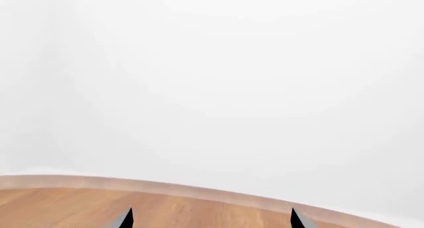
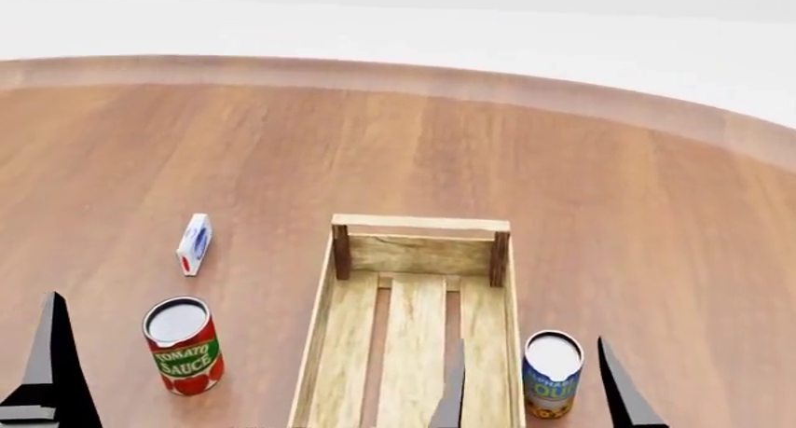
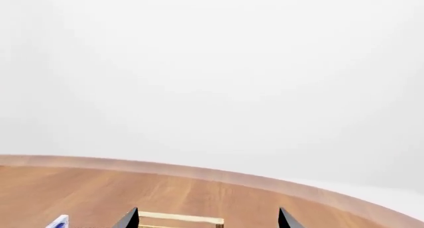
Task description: Pick up the butter and put it in the tray.
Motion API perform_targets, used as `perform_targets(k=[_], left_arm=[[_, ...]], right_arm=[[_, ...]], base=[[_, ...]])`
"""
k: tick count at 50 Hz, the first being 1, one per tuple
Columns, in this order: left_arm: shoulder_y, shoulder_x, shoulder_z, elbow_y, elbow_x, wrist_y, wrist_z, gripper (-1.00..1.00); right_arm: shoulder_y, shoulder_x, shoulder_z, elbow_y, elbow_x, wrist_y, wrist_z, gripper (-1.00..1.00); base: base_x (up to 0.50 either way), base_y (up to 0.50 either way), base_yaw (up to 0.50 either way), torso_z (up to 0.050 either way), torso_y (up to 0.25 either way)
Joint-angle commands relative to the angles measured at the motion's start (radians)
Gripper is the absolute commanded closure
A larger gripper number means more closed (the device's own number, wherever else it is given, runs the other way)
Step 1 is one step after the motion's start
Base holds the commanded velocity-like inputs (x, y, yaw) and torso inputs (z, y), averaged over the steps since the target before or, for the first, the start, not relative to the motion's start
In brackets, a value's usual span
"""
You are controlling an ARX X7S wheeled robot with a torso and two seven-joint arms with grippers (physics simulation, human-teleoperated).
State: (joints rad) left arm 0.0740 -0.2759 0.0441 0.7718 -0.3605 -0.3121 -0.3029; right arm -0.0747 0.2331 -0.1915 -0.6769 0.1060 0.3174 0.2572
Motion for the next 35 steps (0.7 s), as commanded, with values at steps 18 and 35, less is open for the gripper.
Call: perform_targets(k=[18, 35], left_arm=[[-0.019, -0.026, -0.015, 0.018, -0.042, -0.029, -0.038, -1.0], [-0.018, -0.036, -0.003, 0.021, -0.042, -0.026, -0.05, -1.0]], right_arm=[[0.009, 0.372, 0.224, -0.273, 0.617, 0.371, -0.244, -1.0], [-0.147, 0.453, 0.334, -0.272, 0.676, 0.338, -0.297, -1.0]], base=[[0.0, 0.0, 0.18, 0.0, 0.0], [0.0, 0.0, 0.0, 0.0, 0.0]])
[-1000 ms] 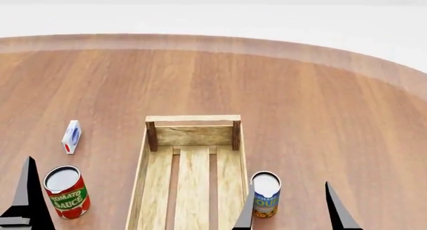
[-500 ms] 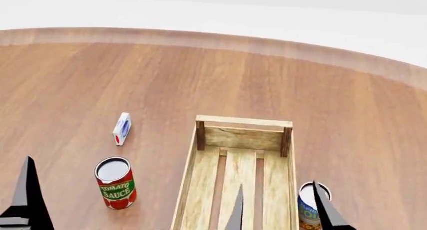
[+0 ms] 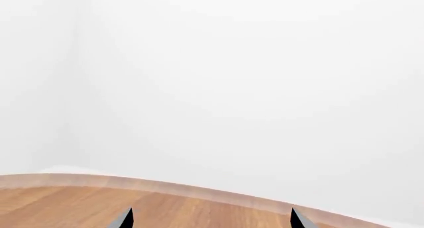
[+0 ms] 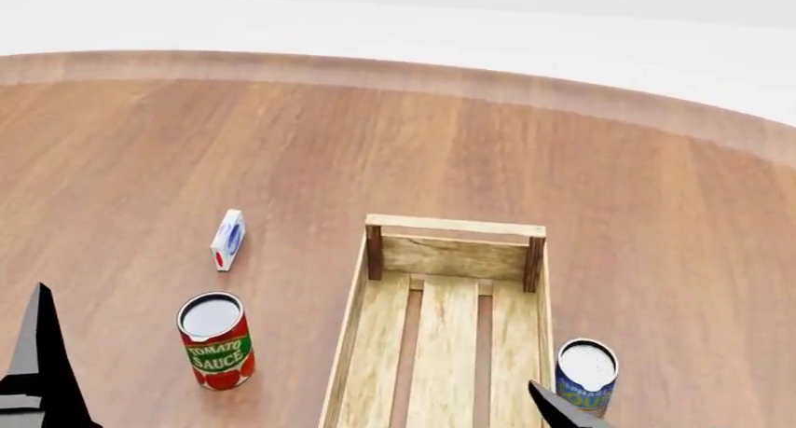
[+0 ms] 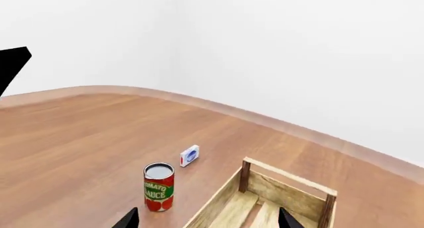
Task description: Pick up the butter and put it in the tray.
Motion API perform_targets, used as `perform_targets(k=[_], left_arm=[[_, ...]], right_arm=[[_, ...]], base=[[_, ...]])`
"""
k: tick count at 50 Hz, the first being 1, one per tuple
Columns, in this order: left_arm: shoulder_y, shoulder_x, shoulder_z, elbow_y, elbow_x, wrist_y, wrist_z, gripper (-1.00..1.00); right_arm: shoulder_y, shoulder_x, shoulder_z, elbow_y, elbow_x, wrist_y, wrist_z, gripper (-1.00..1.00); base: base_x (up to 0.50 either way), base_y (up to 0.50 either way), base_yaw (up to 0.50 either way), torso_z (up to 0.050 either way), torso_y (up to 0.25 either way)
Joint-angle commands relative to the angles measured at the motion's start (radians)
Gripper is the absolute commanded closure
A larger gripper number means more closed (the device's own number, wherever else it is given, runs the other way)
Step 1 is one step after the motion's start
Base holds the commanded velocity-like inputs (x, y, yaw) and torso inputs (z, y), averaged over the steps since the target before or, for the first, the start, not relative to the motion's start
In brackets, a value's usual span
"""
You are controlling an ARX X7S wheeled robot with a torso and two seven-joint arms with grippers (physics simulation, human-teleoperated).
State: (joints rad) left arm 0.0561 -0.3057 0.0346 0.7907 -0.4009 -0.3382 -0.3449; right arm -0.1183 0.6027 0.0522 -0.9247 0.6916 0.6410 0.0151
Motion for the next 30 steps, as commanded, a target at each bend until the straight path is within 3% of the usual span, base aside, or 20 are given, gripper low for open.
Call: perform_targets(k=[1, 8, 13, 23, 30], left_arm=[[0.0, -0.007, 0.006, 0.002, -0.002, 0.001, -0.009, -1.0], [0.003, -0.011, 0.008, 0.004, -0.004, 0.003, -0.013, -1.0], [0.005, -0.013, 0.016, 0.003, 0.0, 0.006, -0.015, -1.0], [0.002, -0.017, 0.024, -0.005, 0.002, 0.012, -0.018, -1.0], [-0.003, -0.02, 0.017, -0.012, -0.005, 0.011, -0.023, -1.0]], right_arm=[[-0.12, 0.085, 0.1, -0.018, 0.094, 0.013, -0.056, -1.0], [-0.215, 0.156, 0.11, 0.002, 0.017, 0.014, -0.091, -1.0], [-0.256, 0.217, 0.15, 0.021, 0.075, 0.033, -0.151, -1.0], [-0.199, 0.305, 0.144, 0.031, 0.149, 0.09, -0.202, -1.0], [-0.125, 0.368, 0.035, 0.052, 0.133, 0.131, -0.277, -1.0]], base=[[0.0, 0.0, 0.0, 0.0, 0.0], [0.0, 0.0, 0.0, 0.0, 0.0], [0.0, 0.0, 0.0, 0.0, 0.0], [0.0, 0.0, 0.0, 0.0, 0.0], [0.0, 0.0, 0.0, 0.0, 0.0]])
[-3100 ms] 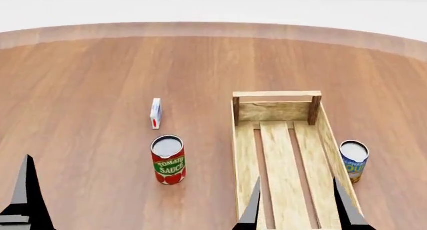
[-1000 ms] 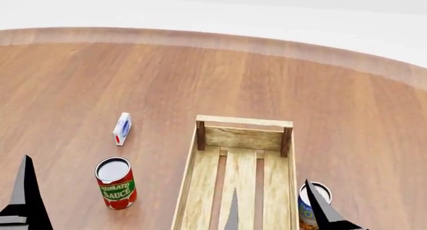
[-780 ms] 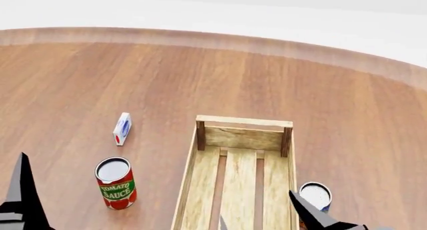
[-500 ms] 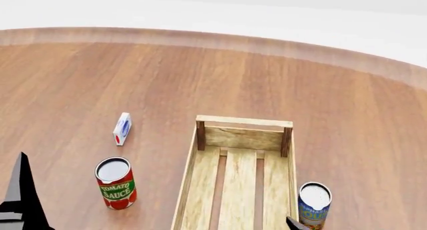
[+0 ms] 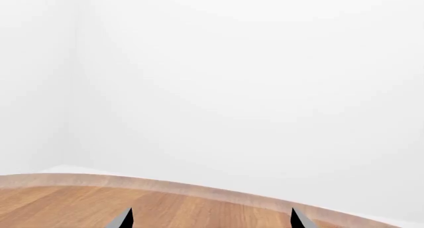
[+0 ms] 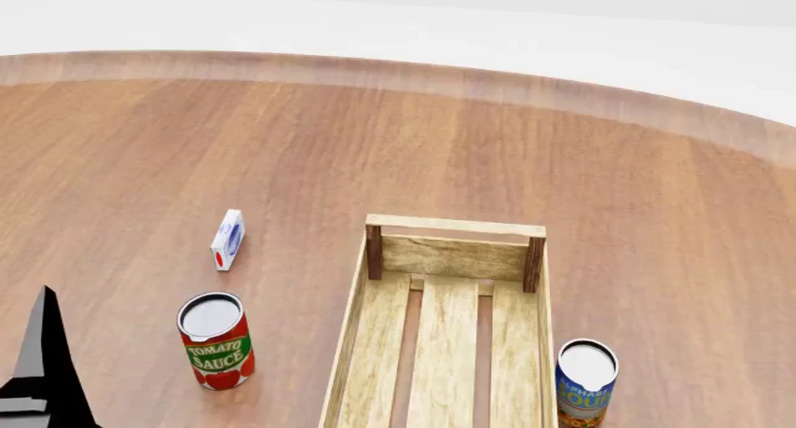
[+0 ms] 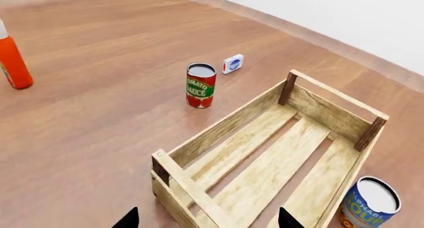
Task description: Pick up the butter and put it in the tray.
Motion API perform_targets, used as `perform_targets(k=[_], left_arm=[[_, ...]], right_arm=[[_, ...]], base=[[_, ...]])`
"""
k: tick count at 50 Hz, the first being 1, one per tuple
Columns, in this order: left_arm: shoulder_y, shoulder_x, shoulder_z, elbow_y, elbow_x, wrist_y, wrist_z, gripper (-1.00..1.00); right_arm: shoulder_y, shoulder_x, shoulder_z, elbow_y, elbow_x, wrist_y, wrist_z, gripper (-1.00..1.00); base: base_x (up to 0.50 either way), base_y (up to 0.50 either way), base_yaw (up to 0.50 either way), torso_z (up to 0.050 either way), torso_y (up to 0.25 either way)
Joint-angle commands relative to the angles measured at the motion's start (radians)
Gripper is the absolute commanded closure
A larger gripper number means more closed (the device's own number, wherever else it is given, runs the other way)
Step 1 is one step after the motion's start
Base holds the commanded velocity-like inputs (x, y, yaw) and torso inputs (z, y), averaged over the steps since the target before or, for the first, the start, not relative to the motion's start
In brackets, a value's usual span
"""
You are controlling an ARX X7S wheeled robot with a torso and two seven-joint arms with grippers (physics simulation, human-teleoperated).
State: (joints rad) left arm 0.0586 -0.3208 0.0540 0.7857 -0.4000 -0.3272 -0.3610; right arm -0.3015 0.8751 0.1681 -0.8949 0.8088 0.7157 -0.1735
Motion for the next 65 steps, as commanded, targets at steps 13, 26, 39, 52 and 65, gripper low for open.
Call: perform_targets(k=[13, 26, 39, 52, 65], left_arm=[[-0.007, -0.01, 0.011, -0.011, 0.01, 0.007, -0.012, -1.0], [-0.004, -0.015, 0.024, -0.015, 0.023, 0.013, -0.016, -1.0], [-0.001, -0.018, 0.035, -0.018, 0.03, 0.018, -0.02, -1.0], [0.001, -0.019, 0.054, -0.04, 0.049, 0.039, -0.018, -1.0], [0.007, -0.023, 0.061, -0.047, 0.06, 0.053, -0.021, -1.0]], right_arm=[[0.028, 0.135, -0.161, 0.089, -0.064, 0.027, -0.178, -1.0], [0.041, 0.159, -0.22, 0.123, -0.102, 0.058, -0.192, -1.0], [0.018, 0.227, -0.215, 0.138, -0.123, 0.068, -0.216, -1.0], [0.142, 0.273, -0.24, 0.174, -0.096, 0.15, -0.258, -1.0], [0.374, 0.244, -0.453, 0.199, -0.183, 0.268, -0.339, -1.0]], base=[[0.0, 0.0, 0.0, 0.0, 0.0], [0.0, 0.0, 0.0, 0.0, 0.0], [0.0, 0.0, 0.0, 0.0, 0.0], [0.0, 0.0, 0.0, 0.0, 0.0], [0.0, 0.0, 0.0, 0.0, 0.0]])
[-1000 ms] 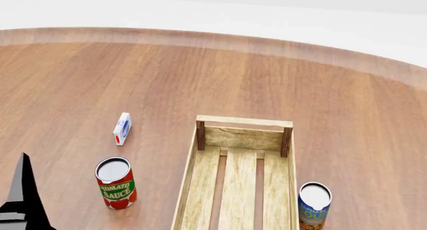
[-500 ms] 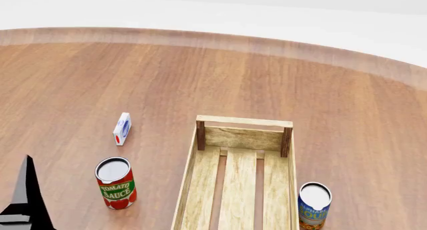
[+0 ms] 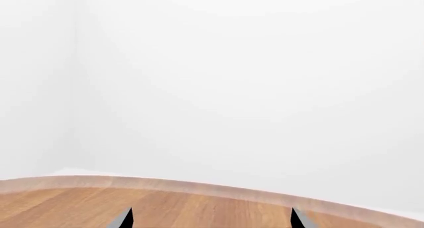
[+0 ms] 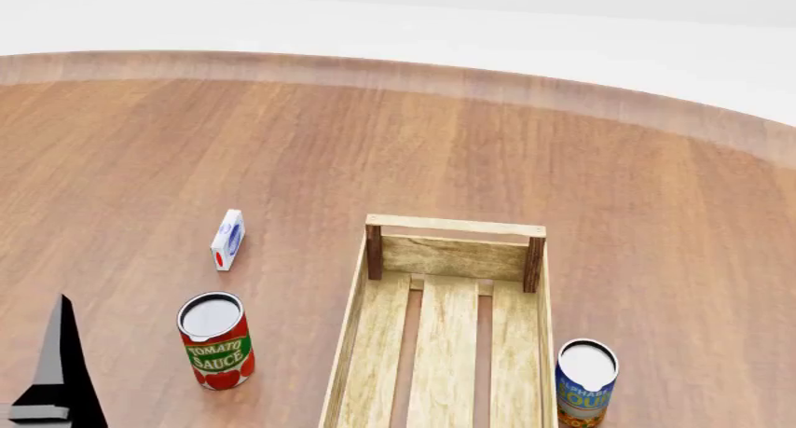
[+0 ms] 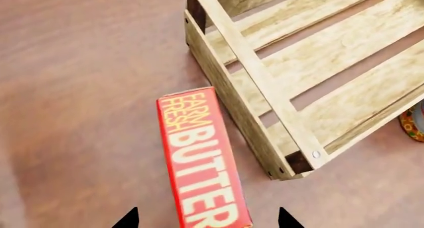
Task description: Pick up the butter and put it in the tray.
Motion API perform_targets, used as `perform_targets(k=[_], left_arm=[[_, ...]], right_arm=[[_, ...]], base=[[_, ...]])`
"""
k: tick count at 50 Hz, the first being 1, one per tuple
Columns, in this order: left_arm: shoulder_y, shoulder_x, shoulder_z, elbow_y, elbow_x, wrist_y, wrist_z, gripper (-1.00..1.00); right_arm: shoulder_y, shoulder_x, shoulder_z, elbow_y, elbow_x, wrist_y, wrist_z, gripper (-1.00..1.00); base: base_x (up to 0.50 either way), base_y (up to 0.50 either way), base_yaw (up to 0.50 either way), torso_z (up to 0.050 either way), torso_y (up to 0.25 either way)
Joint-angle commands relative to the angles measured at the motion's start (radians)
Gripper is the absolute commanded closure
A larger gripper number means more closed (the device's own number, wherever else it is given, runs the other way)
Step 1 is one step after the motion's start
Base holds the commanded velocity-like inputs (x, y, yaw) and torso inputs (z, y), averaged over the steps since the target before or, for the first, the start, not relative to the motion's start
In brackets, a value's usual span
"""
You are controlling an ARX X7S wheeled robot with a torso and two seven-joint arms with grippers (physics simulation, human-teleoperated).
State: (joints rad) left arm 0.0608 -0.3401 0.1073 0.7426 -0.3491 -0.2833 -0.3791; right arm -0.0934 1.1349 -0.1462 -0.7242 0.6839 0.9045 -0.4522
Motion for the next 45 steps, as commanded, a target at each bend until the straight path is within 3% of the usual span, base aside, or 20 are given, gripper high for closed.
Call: perform_targets(k=[1, 28, 45], left_arm=[[0.005, -0.005, 0.007, -0.002, 0.007, 0.007, -0.004, -1.0], [0.0, -0.016, 0.004, 0.008, -0.012, -0.008, -0.018, -1.0], [-0.008, -0.021, 0.003, 0.011, -0.023, -0.015, -0.027, -1.0]], right_arm=[[0.179, -0.017, -0.151, 0.027, -0.068, 0.078, -0.068, -1.0], [0.594, -0.112, -0.579, 0.044, -0.299, 0.316, -0.239, -1.0], [0.608, -0.156, -0.632, 0.102, -0.332, 0.28, -0.238, -1.0]], base=[[0.0, 0.0, 0.0, 0.0, 0.0], [0.0, 0.0, 0.0, 0.0, 0.0], [0.0, 0.0, 0.0, 0.0, 0.0]])
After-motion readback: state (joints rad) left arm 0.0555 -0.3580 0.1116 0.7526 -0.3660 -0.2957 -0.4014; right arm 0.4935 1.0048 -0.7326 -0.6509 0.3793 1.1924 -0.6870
